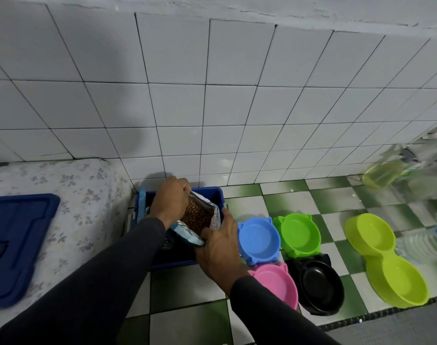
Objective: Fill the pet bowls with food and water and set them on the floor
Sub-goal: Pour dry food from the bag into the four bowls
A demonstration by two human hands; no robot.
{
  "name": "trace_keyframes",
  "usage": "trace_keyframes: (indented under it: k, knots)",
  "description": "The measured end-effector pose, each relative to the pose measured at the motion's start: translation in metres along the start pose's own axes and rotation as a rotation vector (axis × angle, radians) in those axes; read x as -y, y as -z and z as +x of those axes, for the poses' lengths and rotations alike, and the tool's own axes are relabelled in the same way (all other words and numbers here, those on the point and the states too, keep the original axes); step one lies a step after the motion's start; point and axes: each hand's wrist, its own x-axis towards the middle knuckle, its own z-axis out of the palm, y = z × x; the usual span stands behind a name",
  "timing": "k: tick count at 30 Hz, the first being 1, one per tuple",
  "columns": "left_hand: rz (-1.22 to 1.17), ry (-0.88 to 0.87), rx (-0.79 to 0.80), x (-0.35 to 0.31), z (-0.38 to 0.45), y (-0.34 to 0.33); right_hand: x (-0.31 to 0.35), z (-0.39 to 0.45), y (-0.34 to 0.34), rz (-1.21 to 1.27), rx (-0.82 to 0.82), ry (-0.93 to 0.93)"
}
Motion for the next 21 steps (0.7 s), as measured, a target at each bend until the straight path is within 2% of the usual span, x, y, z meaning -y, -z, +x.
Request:
trace_keyframes:
  k: [4,9,13,16,21]
  knots:
    - [-0.034,0.007,0.000,0.005,0.000,0.000,0.005,0.009,-0.001,0.111,0.081,-0.084]
    - [-0.098,0.045,0.019,0.007,0.000,0.002,0.004,0.016,0.003,0.088,0.140,-0.026]
    - [-0.101,0.115,-0.032,0.009,0.002,0.005,0.002,0.011,0.005,0.116,0.149,-0.053]
    - [-0.111,0.141,-0.052,0.009,0.003,0.006,-0.001,0.003,0.010,0.241,0.130,-0.069]
    - [-0.119,0.131,-0.095,0.007,0.000,0.003,0.006,0.004,0.020,0.342,0.074,-0.297]
